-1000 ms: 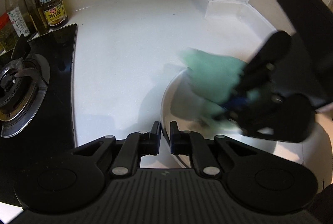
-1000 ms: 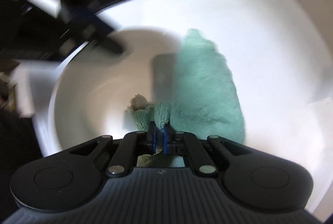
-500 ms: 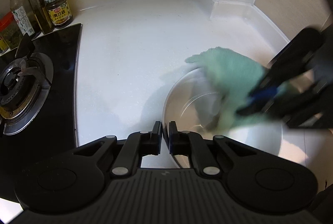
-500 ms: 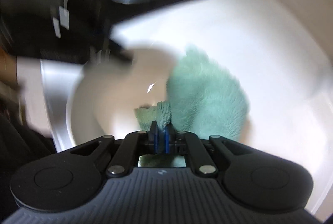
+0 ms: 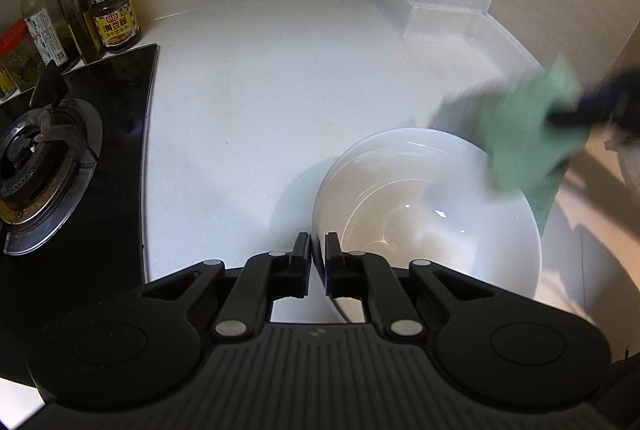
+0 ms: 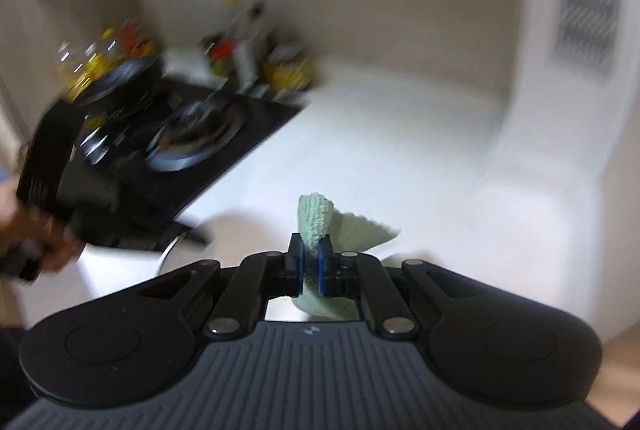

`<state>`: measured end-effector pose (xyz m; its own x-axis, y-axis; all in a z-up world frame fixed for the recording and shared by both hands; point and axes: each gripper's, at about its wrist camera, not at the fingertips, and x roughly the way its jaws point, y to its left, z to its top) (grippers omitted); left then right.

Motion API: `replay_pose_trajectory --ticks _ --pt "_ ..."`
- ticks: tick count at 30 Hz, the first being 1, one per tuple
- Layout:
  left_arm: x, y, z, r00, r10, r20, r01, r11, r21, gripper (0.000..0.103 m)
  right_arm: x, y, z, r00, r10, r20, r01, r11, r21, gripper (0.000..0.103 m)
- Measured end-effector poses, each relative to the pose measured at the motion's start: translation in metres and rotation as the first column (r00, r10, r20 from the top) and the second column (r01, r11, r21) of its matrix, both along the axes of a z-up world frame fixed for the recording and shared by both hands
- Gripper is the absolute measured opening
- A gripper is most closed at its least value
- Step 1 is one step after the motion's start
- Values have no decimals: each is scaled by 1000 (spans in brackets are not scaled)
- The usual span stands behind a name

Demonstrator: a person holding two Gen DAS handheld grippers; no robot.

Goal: Clean bowl
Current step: 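Grasp the bowl rim with the left gripper while the right gripper brings the towel inside, then hold the bowl with the left gripper while the right gripper wipes inside with the towel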

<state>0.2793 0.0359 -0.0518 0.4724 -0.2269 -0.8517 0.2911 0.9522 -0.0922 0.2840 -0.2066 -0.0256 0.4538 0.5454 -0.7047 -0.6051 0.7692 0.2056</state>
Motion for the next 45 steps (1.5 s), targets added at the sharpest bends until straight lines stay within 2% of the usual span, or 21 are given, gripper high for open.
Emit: replay_pose_trajectory --ticks 3,5,6,9,11,13,15,18,23,25,27,28,31,32,35,41,45 --pt "0 1 0 1000 3 -1 -3 1000 -4 4 0 18 -20 996 48 -79 -48 999 2 11" --pt "-1 1 0 1000 5 -1 -5 1000 -8 4 -3 26 -19 994 57 -90 -54 998 34 26" --pt "-1 1 -1 1000 6 0 -6 1000 -9 4 -6 26 -16 994 52 -94 -48 997 52 29" --pt "-2 1 -1 1000 9 4 -9 1000 -8 4 -9 4 1 996 -36 -78 43 995 88 31" --pt "-3 1 -1 1000 12 7 -12 1000 -9 4 -3 3 -3 993 -97 -65 101 993 65 31" --pt "-3 1 -2 1000 12 6 -12 1000 -10 4 5 4 -8 988 -128 -91 132 990 39 33" --pt "-4 1 -2 1000 11 6 -11 1000 -13 4 8 9 -14 987 -104 -126 106 994 10 36" --pt "-5 1 -2 1000 15 8 -15 1000 -13 4 6 20 -26 990 -65 -127 53 994 -91 40" --pt "-6 -3 -2 1000 2 15 -2 1000 5 4 15 37 -39 988 -27 -151 -2 982 -188 45" --pt "-6 -3 -1 1000 3 15 -3 1000 3 4 22 42 -45 982 -34 -184 -3 980 -198 45" --pt "-7 0 -2 1000 10 15 -10 1000 -15 5 28 37 -45 966 -62 -250 33 992 -120 45" --pt "-7 2 -3 1000 14 14 -13 1000 -25 5 31 33 -44 956 -77 -282 57 995 -76 51" --pt "-8 3 -2 1000 15 13 -15 999 -37 5 39 16 -31 943 -118 -310 133 991 28 50" --pt "-8 3 -2 1000 16 13 -16 999 -37 5 40 11 -27 944 -126 -305 147 988 44 50" --pt "-7 2 -2 1000 11 17 -10 999 -32 5 44 5 -26 947 -174 -270 178 984 -12 50" --pt "-7 2 -2 1000 9 20 -9 999 -36 5 42 1 -40 935 -173 -308 172 985 -31 50" --pt "-7 3 -2 1000 10 20 -9 999 -39 5 51 -12 -38 897 -172 -406 244 961 133 50"
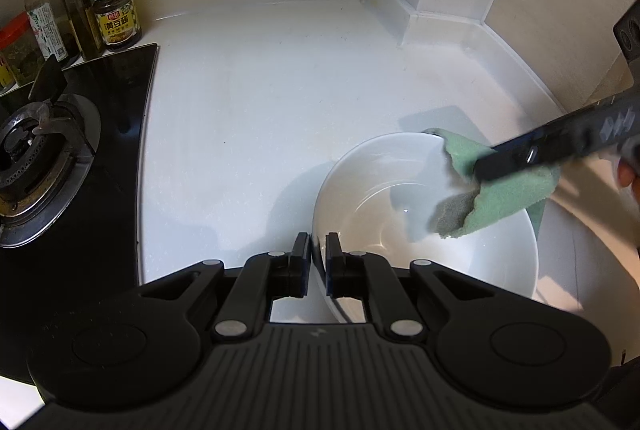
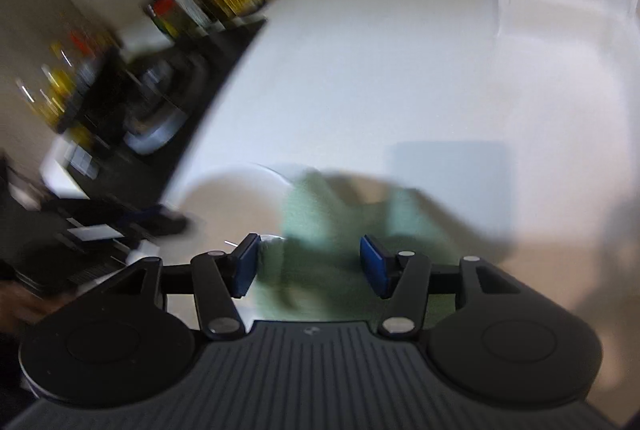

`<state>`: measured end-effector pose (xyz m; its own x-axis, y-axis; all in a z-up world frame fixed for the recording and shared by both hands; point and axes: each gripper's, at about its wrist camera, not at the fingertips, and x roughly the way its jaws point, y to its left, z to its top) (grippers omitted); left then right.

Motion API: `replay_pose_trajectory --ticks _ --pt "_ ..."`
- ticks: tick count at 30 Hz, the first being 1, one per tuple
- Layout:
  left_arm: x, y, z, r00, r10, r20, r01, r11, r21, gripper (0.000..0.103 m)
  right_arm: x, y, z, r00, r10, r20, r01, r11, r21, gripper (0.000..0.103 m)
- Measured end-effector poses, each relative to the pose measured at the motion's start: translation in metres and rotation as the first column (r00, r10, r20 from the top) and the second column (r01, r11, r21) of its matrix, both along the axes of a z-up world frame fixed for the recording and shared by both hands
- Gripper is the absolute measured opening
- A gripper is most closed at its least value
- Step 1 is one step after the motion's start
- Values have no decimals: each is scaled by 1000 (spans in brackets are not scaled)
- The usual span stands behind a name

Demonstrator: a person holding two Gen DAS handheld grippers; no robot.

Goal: Clean bowl
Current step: 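Hold the bowl with the left gripper while the right gripper wipes inside with the towel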

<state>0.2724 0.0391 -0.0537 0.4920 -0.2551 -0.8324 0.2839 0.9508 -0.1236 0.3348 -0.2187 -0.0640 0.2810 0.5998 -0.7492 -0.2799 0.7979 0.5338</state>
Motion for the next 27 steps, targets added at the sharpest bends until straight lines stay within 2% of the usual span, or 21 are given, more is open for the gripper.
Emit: replay_pose_trajectory --ticks 2,7,11,15,19,25,27 --pt "0 -1 0 1000 0 2 0 1000 4 5 4 -9 7 999 -46 11 46 998 44 50" --pt "0 -1 0 1000 1 3 -1 1000 1 5 5 6 1 997 45 58 -34 983 -182 50" --pt "2 -1 0 1000 -4 2 4 1000 -1 5 2 23 -4 984 171 53 -152 956 -252 45" --pt "7 -5 2 999 -37 1 37 999 18 4 -1 51 -5 948 314 53 -277 895 -349 41" --pt "14 -13 3 994 -106 9 106 992 65 3 -3 68 -11 904 426 36 -372 824 -427 25" --pt "34 -21 3 978 -207 22 203 972 120 4 -2 72 -7 887 453 85 -357 792 -496 22" --pt "38 -20 3 982 -189 5 188 977 105 4 -2 71 -8 895 437 92 -342 802 -490 22"
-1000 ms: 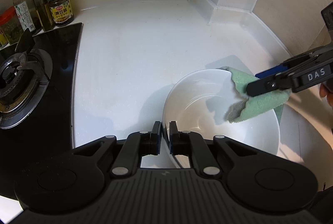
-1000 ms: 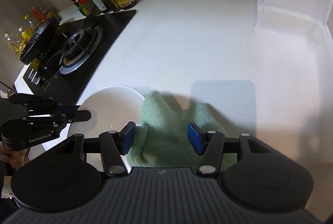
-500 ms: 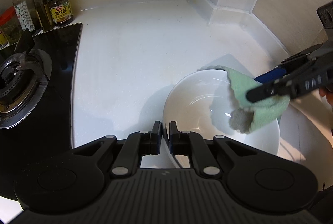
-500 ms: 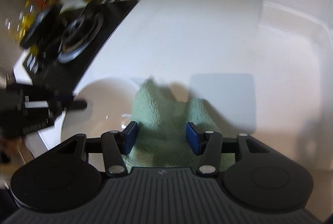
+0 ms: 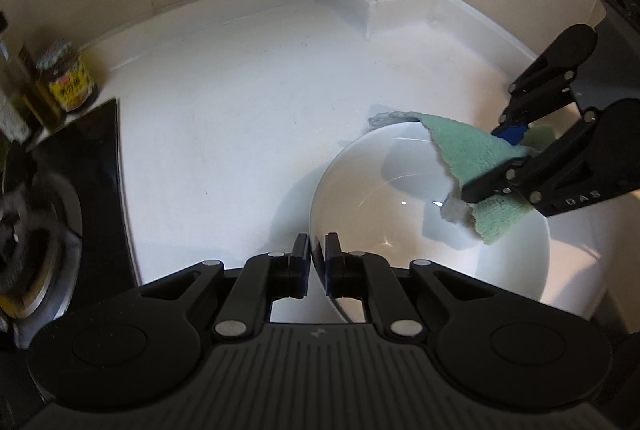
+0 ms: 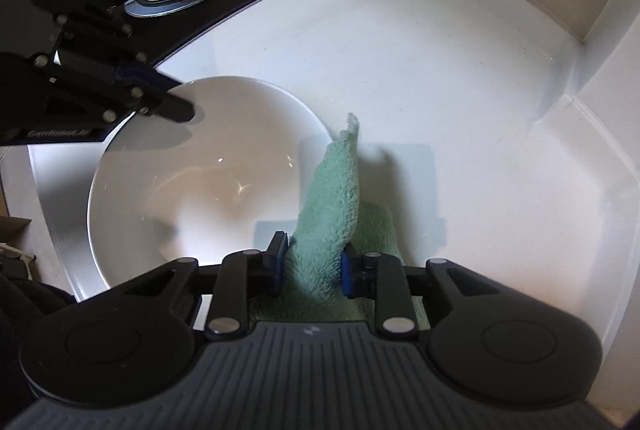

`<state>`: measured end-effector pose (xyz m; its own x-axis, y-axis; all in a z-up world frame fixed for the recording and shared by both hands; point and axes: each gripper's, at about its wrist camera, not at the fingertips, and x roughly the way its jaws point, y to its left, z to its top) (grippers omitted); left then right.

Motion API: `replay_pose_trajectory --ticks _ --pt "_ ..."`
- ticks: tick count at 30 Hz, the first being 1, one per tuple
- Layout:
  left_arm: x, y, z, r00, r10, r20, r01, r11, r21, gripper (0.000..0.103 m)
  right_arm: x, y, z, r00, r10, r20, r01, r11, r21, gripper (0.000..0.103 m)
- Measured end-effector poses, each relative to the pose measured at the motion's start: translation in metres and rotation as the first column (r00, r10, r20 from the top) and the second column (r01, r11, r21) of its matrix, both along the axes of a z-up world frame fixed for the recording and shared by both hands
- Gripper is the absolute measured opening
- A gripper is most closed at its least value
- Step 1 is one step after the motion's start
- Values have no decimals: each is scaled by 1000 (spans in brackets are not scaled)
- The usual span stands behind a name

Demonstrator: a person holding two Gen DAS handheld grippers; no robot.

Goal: Clean bowl
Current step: 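Hold the bowl with the left gripper while the right gripper wipes inside with the towel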

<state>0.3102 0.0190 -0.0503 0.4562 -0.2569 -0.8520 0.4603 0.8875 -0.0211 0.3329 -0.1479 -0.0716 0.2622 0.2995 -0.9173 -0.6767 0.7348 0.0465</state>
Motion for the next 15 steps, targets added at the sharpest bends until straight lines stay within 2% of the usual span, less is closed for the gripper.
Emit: replay_pose_trajectory --ticks 2,5,8,10,12,15 --pt "-3 2 1 999 37 -21 -38 999 -17 7 2 -6 -1 999 -30 -13 31 999 31 21" --pt "-18 6 1 987 145 -66 -148 987 -55 15 2 -12 -1 996 -84 -3 84 995 58 19" --pt "-35 6 -1 966 242 -93 -250 965 -79 15 2 -16 -3 989 -147 -5 146 984 100 18" --pt "-37 4 -3 961 264 -83 -271 960 -73 15 0 -16 -4 985 -173 -5 172 978 118 18" --pt "-35 1 -4 969 241 -56 -244 969 -48 10 -2 -12 -5 986 -168 5 167 980 110 18" --pt "-28 -1 -2 991 127 -28 -127 992 -1 10 2 -5 -4 996 -82 -19 83 994 71 18"
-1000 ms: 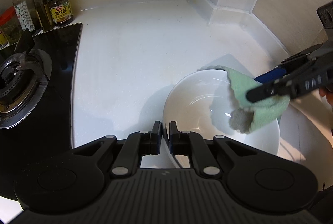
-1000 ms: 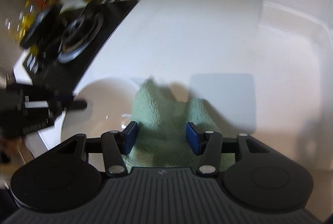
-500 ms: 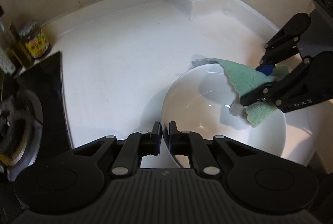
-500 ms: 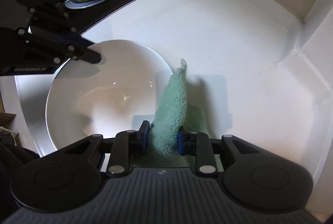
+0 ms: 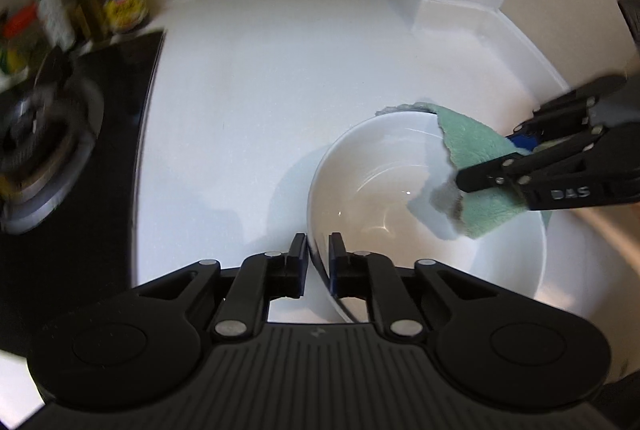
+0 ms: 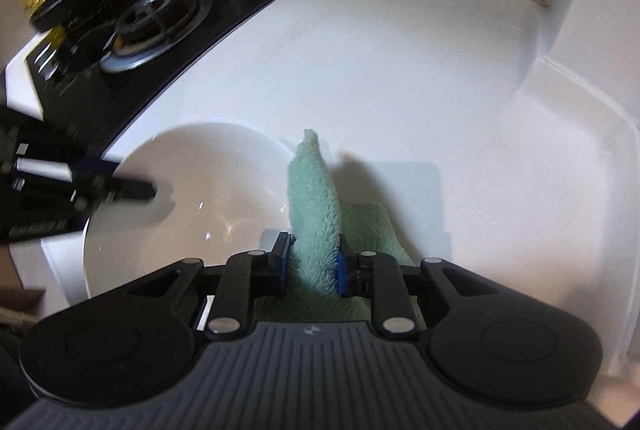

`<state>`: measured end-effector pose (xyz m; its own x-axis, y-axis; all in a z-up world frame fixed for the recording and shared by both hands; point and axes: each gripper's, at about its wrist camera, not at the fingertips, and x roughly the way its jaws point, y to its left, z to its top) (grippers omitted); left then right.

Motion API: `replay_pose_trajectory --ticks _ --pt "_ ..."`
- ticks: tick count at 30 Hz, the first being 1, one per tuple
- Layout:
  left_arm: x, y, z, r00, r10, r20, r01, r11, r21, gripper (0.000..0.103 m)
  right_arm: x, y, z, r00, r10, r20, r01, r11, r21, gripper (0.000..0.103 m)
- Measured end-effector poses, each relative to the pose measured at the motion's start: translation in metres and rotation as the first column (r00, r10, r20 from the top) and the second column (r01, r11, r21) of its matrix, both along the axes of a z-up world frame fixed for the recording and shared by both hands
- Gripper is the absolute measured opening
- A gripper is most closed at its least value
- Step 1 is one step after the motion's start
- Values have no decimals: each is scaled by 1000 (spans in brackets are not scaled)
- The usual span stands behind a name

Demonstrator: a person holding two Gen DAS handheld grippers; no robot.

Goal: Clean bowl
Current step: 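Hold the bowl with the left gripper while the right gripper wipes inside with the towel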

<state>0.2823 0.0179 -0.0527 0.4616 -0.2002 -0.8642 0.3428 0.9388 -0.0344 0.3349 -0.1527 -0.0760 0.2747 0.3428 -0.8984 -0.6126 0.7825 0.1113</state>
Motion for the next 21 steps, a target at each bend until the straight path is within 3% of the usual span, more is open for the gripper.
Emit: replay_pose_trajectory --ticks 4,6,10,12,13,16,19,21 --pt "12 -5 -1 986 -166 13 165 984 67 12 16 14 5 986 160 -37 -163 983 -88 20" --pt "19 -8 -2 970 -242 16 239 966 103 12 22 30 8 964 263 -21 -263 951 -160 21" --pt "26 -11 -1 929 -368 19 364 924 121 10 30 62 15 868 495 32 -472 844 -255 20" --pt "31 -14 -2 914 -405 16 402 911 97 9 41 76 18 826 563 30 -542 808 -230 20" --pt "33 -14 -2 916 -401 14 398 913 91 9 45 81 18 817 576 26 -559 802 -211 15" --pt "35 -10 -2 949 -314 19 312 948 54 9 51 83 14 828 560 18 -545 812 -209 15" --pt "28 5 -3 990 -143 16 144 989 -30 18 51 72 12 878 477 36 -464 869 -173 14" --pt "16 18 -5 1000 0 -14 -2 994 -107 20 50 62 9 918 394 46 -385 912 -139 14"
